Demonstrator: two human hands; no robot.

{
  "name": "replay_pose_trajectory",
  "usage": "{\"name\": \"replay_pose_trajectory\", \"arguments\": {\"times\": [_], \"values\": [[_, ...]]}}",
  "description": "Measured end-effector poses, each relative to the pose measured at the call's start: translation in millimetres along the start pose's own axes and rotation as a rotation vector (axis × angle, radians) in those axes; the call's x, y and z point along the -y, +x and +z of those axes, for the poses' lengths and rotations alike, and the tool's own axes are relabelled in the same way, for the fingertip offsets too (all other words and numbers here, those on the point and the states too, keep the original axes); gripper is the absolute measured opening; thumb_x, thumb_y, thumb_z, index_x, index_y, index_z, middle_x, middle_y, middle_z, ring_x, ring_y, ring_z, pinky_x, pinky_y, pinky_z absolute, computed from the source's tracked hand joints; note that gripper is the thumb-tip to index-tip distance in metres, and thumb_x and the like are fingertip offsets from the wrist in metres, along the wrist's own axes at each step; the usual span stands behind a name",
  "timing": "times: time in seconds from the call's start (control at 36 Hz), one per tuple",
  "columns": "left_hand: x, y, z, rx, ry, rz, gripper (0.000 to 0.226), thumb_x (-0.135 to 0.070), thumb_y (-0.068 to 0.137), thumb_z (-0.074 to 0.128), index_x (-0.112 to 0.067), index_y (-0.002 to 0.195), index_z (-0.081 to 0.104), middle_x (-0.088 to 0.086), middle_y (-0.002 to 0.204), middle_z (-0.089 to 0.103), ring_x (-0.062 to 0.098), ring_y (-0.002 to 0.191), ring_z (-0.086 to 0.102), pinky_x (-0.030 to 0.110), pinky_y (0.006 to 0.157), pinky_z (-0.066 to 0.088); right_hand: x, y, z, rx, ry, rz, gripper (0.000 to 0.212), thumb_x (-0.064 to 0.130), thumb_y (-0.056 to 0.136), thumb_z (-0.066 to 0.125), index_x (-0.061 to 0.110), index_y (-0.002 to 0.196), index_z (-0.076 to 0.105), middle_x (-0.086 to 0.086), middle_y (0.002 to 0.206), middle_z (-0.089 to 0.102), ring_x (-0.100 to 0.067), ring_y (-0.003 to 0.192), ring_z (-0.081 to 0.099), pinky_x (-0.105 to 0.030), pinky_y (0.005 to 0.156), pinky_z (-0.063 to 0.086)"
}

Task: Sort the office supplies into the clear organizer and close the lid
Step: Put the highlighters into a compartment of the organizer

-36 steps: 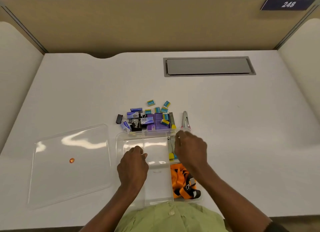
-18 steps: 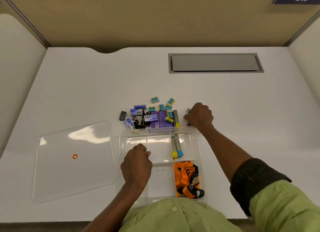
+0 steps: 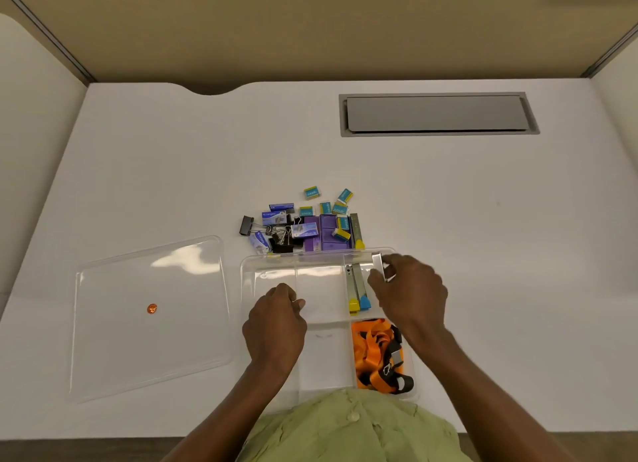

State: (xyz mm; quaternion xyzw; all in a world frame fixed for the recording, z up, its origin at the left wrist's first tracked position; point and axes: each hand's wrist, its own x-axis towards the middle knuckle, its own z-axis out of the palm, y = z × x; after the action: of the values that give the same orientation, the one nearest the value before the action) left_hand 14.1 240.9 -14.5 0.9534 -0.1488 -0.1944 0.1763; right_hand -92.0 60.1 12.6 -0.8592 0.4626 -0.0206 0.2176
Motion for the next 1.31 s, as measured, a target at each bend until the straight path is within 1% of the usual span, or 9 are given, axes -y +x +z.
{"name": "replay_pose_trajectory", "arguments": {"times": [0.14, 0.25, 0.33, 0.44, 0.58, 0.69, 0.81, 0.97, 1.31], "values": [[0.9, 1.1, 0.4, 0.01, 0.014, -0.005, 0.007, -0.017, 0.095, 0.07, -0.024, 0.096, 0.068, -0.009, 0.094, 0.076, 0.015, 0.085, 0.07, 0.023, 0.053, 0.027, 2.9, -4.6, 25.8, 0.081, -0.181, -0.014, 0.023, 0.037, 0.099, 0.056, 0.022, 0.108, 0.071, 0.002, 0.093, 0.074, -0.021, 0.079, 0.07, -0.031, 0.066, 0.055], [2.0, 2.2, 1.8, 0.009, 0.011, 0.009, 0.011, -0.013, 0.093, 0.072, -0.023, 0.095, 0.069, -0.009, 0.093, 0.077, 0.015, 0.084, 0.071, 0.022, 0.053, 0.03, 12.6, -3.5, 34.5, 0.066, -0.333, -0.062, 0.005, 0.018, 0.088, 0.073, 0.015, 0.093, 0.072, -0.003, 0.078, 0.074, -0.024, 0.064, 0.072, -0.025, 0.053, 0.04], [2.1, 2.2, 2.2, 0.015, -0.002, 0.015, 0.011, -0.012, 0.092, 0.073, -0.022, 0.094, 0.069, -0.009, 0.091, 0.077, 0.014, 0.081, 0.071, 0.019, 0.051, 0.026, 16.5, -0.8, 38.5, 0.094, -0.4, -0.116, 0.021, 0.015, 0.091, 0.068, 0.015, 0.112, 0.068, -0.003, 0.094, 0.075, -0.025, 0.078, 0.075, -0.032, 0.062, 0.054], [1.2, 2.0, 1.2, 0.009, -0.008, 0.017, 0.007, -0.016, 0.093, 0.074, -0.022, 0.095, 0.07, -0.008, 0.092, 0.077, 0.014, 0.082, 0.07, 0.021, 0.052, 0.029, 20.2, -1.1, 28.4, 0.127, -0.362, -0.159, 0.025, 0.019, 0.094, 0.065, 0.016, 0.119, 0.065, -0.003, 0.105, 0.073, -0.024, 0.089, 0.073, -0.035, 0.072, 0.057], [1.1, 1.2, 0.2, 0.006, -0.006, 0.015, 0.004, -0.019, 0.094, 0.073, -0.021, 0.096, 0.07, -0.007, 0.094, 0.077, 0.016, 0.084, 0.071, 0.025, 0.061, 0.039, 26.9, 8.4, -3.9, -0.08, -0.154, -0.136, 0.013, 0.017, 0.094, 0.06, 0.02, 0.1, 0.072, 0.001, 0.089, 0.074, -0.026, 0.073, 0.07, -0.035, 0.065, 0.058], [0.4, 0.2, 1.5, -0.004, -0.001, 0.013, 0.008, -0.014, 0.093, 0.073, -0.021, 0.092, 0.068, -0.007, 0.09, 0.076, 0.016, 0.08, 0.071, 0.023, 0.053, 0.031, 29.1, 39.3, -17.2, -0.159, 0.035, -0.131, 0.013, 0.02, 0.095, 0.065, 0.019, 0.103, 0.076, -0.001, 0.095, 0.078, -0.024, 0.082, 0.073, -0.041, 0.072, 0.061], [1.2, 1.7, 1.9, 0.0, 0.004, 0.016, 0.007, -0.016, 0.093, 0.073, -0.021, 0.092, 0.069, -0.007, 0.09, 0.076, 0.016, 0.079, 0.07, 0.025, 0.059, 0.042, 26.2, 78.8, -4.7, 0.052, 0.078, -0.081, 0.028, 0.032, 0.089, 0.076, 0.017, 0.112, 0.072, -0.002, 0.104, 0.076, -0.022, 0.094, 0.072, -0.037, 0.079, 0.059], [0.8, 2.7, 1.5, 0.018, 0.008, 0.006, 0.007, -0.016, 0.093, 0.073, -0.022, 0.094, 0.069, -0.008, 0.092, 0.077, 0.013, 0.08, 0.07, 0.024, 0.057, 0.037, 27.3, 106.8, 18.6, 0.305, -0.018, -0.014, 0.056, 0.04, 0.075, 0.088, 0.01, 0.116, 0.064, -0.012, 0.118, 0.065, -0.028, 0.106, 0.065, -0.034, 0.079, 0.051], [1.6, 3.7, 1.1, 0.023, -0.018, 0.003, 0.006, -0.016, 0.093, 0.073, -0.02, 0.095, 0.069, -0.007, 0.096, 0.079, 0.013, 0.085, 0.072, 0.025, 0.063, 0.044, 24.2, 104.8, 13.9, 0.016, 0.122, 0.114, 0.036, 0.022, 0.08, 0.079, 0.01, 0.112, 0.069, -0.013, 0.104, 0.074, -0.032, 0.094, 0.071, -0.038, 0.079, 0.058]]}}
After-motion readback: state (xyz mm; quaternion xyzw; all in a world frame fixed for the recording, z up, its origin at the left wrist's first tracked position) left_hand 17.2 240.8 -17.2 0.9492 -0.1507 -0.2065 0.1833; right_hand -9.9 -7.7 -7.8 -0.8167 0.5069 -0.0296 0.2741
